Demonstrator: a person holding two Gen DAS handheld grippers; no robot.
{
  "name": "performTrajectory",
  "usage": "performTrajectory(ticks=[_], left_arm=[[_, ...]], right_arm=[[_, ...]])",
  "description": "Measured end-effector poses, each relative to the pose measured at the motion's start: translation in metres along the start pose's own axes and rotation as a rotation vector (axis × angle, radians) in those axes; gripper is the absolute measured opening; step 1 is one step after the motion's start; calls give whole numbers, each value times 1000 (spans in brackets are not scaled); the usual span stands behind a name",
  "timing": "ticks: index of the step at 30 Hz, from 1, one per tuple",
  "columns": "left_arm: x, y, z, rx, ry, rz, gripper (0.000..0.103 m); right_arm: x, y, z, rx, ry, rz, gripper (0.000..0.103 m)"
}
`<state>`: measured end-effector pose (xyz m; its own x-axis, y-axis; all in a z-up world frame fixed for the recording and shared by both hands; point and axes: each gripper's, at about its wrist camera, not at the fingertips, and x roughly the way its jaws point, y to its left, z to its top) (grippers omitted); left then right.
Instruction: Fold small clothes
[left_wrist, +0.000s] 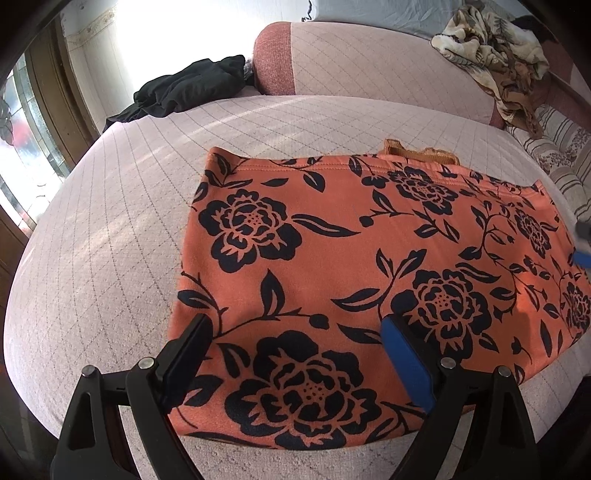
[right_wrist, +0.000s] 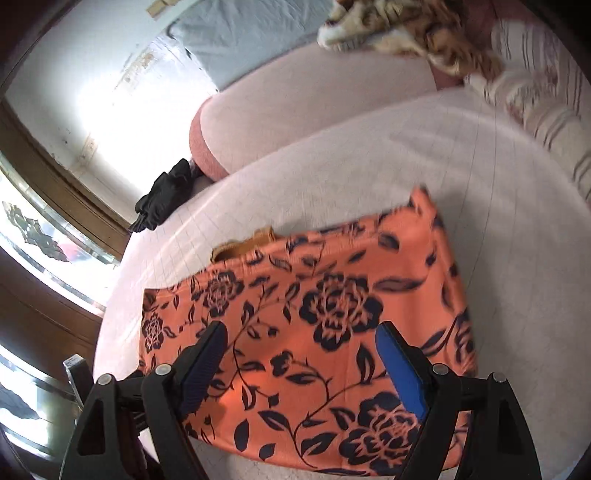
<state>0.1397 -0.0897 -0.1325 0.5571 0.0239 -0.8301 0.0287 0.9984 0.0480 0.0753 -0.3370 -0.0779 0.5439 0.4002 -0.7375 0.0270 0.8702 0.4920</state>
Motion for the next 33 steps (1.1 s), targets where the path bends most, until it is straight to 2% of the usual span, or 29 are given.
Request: performTrajectory(ticks=[1, 2, 3, 4, 6, 7, 9, 10, 11, 12, 13, 15, 17, 19, 24, 28, 29, 31, 33], left_arm=[[-8, 7, 0, -23, -13, -11, 93], [-14, 14, -1, -43, -20, -21, 93], [-20, 21, -2, -59, -21, -24, 93], [-24, 28, -4, -78, -22, -22, 93], [-28, 39, -10, -119, -23, -31, 93], [-27, 43, -13, -135, -20, -41, 93], [-13, 46, -21, -133, 32, -18, 93], [1, 46, -26, -125, 93, -10, 92], [15, 48, -34, -136, 159, -30, 89], [15, 53, -37, -159, 144, -49, 89], [7, 54, -35, -160, 125, -52, 85], [-8, 56, -28, -156, 92, -61, 84], [-19, 58, -21, -141, 59, -33, 84], [-26, 60, -17, -141, 42, -23, 84], [-35, 65, -13, -154, 22, -10, 84], [-38, 74, -18, -160, 19, 0, 84], [-37, 77, -21, -167, 22, 0, 84], [-36, 81, -22, -176, 30, -1, 84], [-38, 86, -24, -188, 16, -2, 84]], right_arm=[[18, -20, -8, 58, 48, -48, 84], [28, -41, -17, 131, 74, -98, 79], [22, -50, -21, 176, 28, -60, 75], [10, -49, -21, 200, -7, -38, 75], [-11, -33, -18, 190, -47, -53, 78], [-19, -24, -18, 162, -76, -15, 81], [-23, -12, -22, 122, -93, 47, 88], [-16, -13, -27, 117, -76, 40, 89], [-1, -21, -31, 126, -28, -4, 89], [17, -34, -37, 157, 44, -86, 88], [21, -39, -41, 176, 46, -96, 86], [1, -21, -40, 145, -26, -117, 86], [-19, 7, -34, 70, -97, -95, 86], [-26, 36, -28, -5, -122, -68, 86], [-5, 88, -35, -58, -48, 71, 86], [38, 103, -61, -46, 52, 163, 86], [55, 101, -68, -47, 89, 162, 86], [87, 88, -80, -31, 174, 59, 85], [74, 97, -79, -50, 130, 59, 86]])
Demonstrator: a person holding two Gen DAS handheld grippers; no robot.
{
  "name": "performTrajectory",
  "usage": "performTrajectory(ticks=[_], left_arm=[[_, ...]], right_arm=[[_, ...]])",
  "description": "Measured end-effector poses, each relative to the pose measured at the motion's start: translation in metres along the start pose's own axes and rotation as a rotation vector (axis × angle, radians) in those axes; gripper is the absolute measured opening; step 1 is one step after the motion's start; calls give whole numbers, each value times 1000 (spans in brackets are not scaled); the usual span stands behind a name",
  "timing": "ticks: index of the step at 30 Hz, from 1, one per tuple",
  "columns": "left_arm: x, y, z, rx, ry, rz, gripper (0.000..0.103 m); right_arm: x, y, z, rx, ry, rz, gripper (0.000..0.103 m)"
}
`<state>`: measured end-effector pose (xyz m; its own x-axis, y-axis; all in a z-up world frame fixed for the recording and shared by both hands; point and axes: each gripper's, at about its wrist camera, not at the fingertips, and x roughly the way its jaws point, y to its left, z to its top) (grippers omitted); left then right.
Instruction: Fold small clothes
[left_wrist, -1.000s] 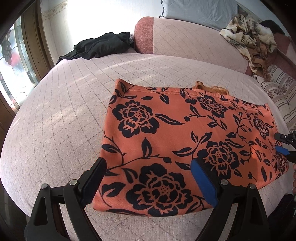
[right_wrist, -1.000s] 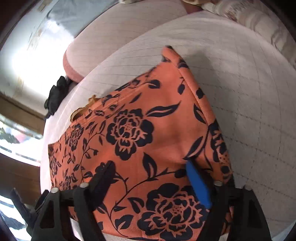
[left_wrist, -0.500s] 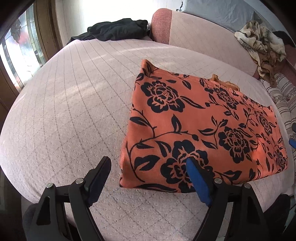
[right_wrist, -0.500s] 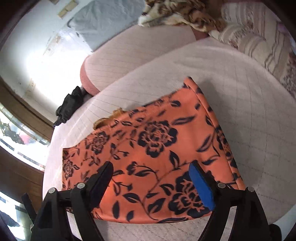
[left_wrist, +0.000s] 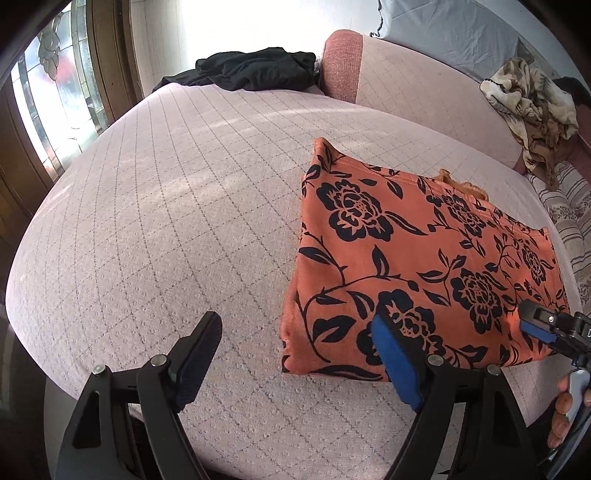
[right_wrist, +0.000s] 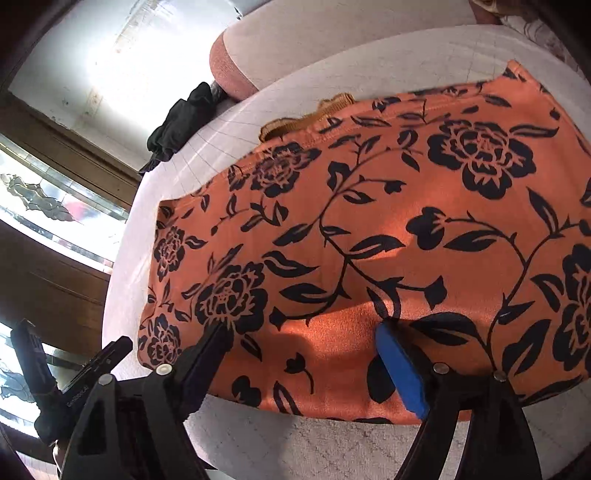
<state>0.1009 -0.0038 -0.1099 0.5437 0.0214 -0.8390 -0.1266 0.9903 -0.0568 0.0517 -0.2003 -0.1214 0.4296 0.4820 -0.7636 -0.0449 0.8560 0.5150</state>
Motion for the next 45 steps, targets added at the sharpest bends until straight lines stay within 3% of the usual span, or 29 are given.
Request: performTrajectory(ticks=[4, 6, 8, 10, 15, 17, 23, 27, 29, 31, 33, 37, 39, 41, 43, 45], left_arm=[[4, 11, 1, -65, 2, -9, 84], [3, 12, 1, -86, -1, -21, 84], [2, 6, 2, -65, -10, -26, 84], [1, -4, 4, -29, -10, -24, 84], [-4, -38, 8, 62, -44, -37, 84], [0, -57, 9, 94, -42, -58, 84], [19, -108, 5, 161, -21, -87, 84], [36, -128, 6, 176, 8, -63, 84], [36, -132, 8, 172, 5, -56, 84], [31, -135, 8, 170, -17, -64, 84], [29, -139, 6, 186, -40, -68, 84], [63, -153, -8, 286, 61, 11, 84], [52, -154, -6, 281, 27, 10, 84], [30, -151, 1, 247, -24, -38, 84], [19, -151, 5, 249, -77, -26, 84], [36, -152, 2, 257, -30, -15, 84]], right_arm=[[-26, 35, 11, -83, -49, 68, 86], [-25, 45, 12, -100, -46, 146, 87], [1, 44, 9, -105, 16, 181, 88], [42, 25, 2, -50, 125, 135, 87], [-22, 11, -1, 42, -38, 225, 86], [-51, -19, -8, 128, -93, 206, 86], [-102, -159, -53, 602, -231, 125, 87], [-100, -198, -43, 714, -281, 186, 86], [-100, -204, -28, 713, -309, 210, 76], [-95, -205, -14, 706, -305, 196, 55], [-95, -203, -9, 681, -303, 144, 46], [-88, -198, -12, 654, -294, 91, 50], [-87, -199, -16, 659, -308, 116, 58], [-91, -196, -12, 656, -303, 109, 60], [-94, -187, -6, 612, -303, 88, 60], [-91, -184, -4, 594, -291, 60, 60]])
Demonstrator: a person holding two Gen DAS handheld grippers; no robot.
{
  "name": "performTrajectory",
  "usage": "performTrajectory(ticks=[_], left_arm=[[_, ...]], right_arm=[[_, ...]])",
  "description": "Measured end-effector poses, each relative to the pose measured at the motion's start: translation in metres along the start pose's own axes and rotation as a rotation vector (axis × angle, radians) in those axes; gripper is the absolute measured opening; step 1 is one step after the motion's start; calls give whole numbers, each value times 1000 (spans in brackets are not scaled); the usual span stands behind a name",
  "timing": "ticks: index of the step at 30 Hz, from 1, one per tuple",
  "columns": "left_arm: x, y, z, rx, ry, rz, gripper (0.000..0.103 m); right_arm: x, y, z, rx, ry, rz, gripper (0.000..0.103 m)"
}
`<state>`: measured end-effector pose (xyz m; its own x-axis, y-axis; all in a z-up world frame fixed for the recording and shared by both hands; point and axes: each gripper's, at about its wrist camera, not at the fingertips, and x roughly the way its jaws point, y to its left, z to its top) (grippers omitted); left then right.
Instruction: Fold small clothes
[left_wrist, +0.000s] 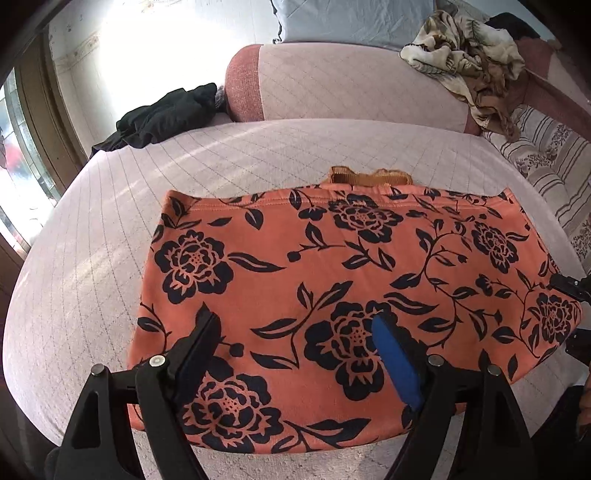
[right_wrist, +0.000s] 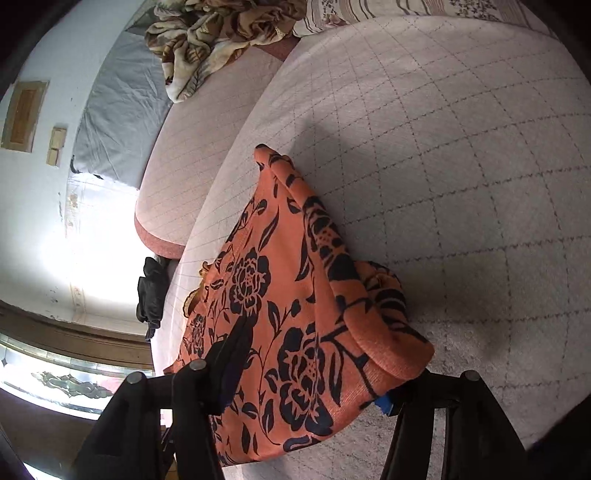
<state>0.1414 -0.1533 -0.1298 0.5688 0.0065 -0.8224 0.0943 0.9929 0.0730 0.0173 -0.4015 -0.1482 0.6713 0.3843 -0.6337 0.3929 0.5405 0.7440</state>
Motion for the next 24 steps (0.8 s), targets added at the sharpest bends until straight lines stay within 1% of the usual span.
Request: performTrajectory(ticks=[1, 2, 3, 4, 5, 6, 10, 14, 15, 18, 21, 22, 23, 24], left_arm=[[18, -2, -4, 16, 65, 19, 84], [33, -4, -7, 26, 113, 28, 86], [31, -4, -9, 23, 65, 28, 87], [29, -6, -8, 29, 61, 33, 87], [29, -7, -7, 28, 69, 32, 87], [29, -6, -7, 22, 71, 28, 87], [30, -2, -6, 20, 63, 14, 87], [27, 3, -7, 8, 70, -1, 87], [23, 10, -7, 5, 72, -7, 87], [14, 14, -5, -11, 59, -21, 87], [13, 15, -7, -11, 36, -23, 87], [21, 15, -9, -7, 55, -16, 87], [27, 13, -12, 8, 58, -11, 88], [26, 10, -14, 32, 34, 0, 89]], right_arm=[[4, -1, 0, 3, 5, -23, 61], [9, -3, -1, -1, 9, -33, 61], [11, -3, -2, -11, 8, -41, 57], [12, -2, -2, -24, 7, -62, 49], [11, 1, -2, -40, 9, -82, 44], [11, 3, -1, -58, 12, -100, 37], [16, 10, -1, -94, 22, -145, 28], [15, 17, -1, -129, 18, -181, 26], [15, 19, 0, -130, 17, -183, 26], [15, 21, -1, -142, 16, -196, 26], [17, 11, 0, -95, 24, -166, 30], [18, 9, 0, -81, 30, -157, 33], [18, 6, 1, -64, 31, -142, 34], [19, 5, 2, -56, 33, -139, 34]])
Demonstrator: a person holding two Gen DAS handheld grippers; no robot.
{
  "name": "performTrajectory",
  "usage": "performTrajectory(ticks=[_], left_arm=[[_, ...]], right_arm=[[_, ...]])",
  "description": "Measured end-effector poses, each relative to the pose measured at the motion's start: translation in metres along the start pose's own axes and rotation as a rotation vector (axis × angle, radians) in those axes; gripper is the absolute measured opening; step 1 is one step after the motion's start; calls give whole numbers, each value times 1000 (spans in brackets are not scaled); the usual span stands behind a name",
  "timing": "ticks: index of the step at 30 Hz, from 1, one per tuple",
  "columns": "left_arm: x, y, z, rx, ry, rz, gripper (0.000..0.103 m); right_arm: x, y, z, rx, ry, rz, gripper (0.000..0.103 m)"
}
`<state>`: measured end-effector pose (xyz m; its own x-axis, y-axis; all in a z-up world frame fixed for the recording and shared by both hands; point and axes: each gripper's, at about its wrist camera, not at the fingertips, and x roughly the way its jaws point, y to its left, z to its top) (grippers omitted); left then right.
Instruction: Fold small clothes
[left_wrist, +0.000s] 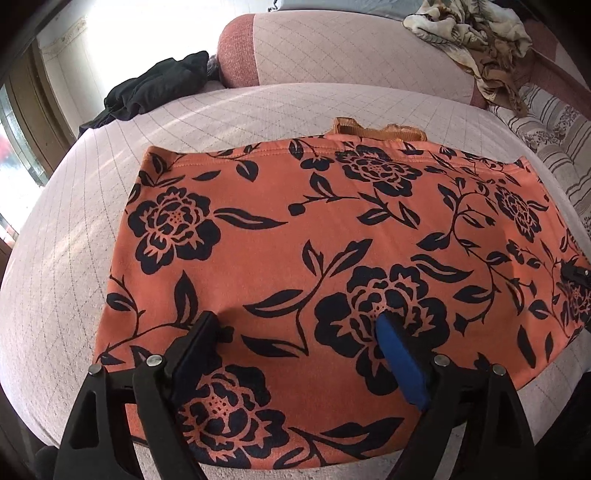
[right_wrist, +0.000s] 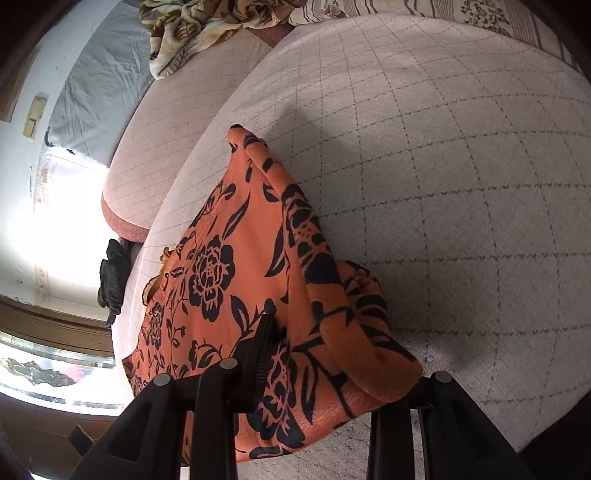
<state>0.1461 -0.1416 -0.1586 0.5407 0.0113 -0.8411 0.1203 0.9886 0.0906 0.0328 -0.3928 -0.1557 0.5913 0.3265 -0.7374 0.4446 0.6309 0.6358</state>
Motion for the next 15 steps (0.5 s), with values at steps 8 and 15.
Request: performTrajectory(ticks=[8, 15], left_arm=[[-49, 61, 0, -191, -96, -80, 87], [-94, 186, -42, -452, -189, 77, 87]], right_arm=[[-37, 115, -15, -351, -115, -64, 16], [-27, 287, -135, -819, -103, 83, 16]])
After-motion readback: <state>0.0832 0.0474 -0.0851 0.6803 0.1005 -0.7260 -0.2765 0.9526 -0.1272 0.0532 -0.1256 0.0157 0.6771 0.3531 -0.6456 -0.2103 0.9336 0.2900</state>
